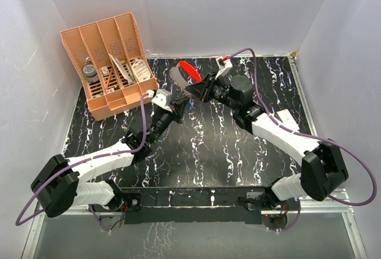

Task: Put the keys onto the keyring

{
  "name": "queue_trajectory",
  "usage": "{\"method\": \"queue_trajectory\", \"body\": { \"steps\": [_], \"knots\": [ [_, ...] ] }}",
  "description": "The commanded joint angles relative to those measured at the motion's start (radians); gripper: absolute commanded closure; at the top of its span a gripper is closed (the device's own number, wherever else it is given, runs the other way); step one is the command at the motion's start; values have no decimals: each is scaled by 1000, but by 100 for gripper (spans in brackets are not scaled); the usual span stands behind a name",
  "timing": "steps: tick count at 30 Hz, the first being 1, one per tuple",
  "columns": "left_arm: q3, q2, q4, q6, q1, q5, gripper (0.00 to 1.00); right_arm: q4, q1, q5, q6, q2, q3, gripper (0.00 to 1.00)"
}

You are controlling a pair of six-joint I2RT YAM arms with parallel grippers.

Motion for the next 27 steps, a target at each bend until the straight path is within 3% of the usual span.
{"method": "queue_trajectory", "body": {
  "steps": [1,12,21,27],
  "knots": [
    [71,-49,-55,-79,3,-110,100,3,-17,19,-37,-15,46,84],
    [100,-53,-105,-144,22,-135,100,5,-116,34,-56,-94,19,71],
    [139,-43,-179,-206,63,-121,100,-74,-136,34,-151,-191,-35,70],
    [167,-30,-222,-268,111,-74,100,-95,-135,-69,-188,-242,-91,68]
  ]
}}
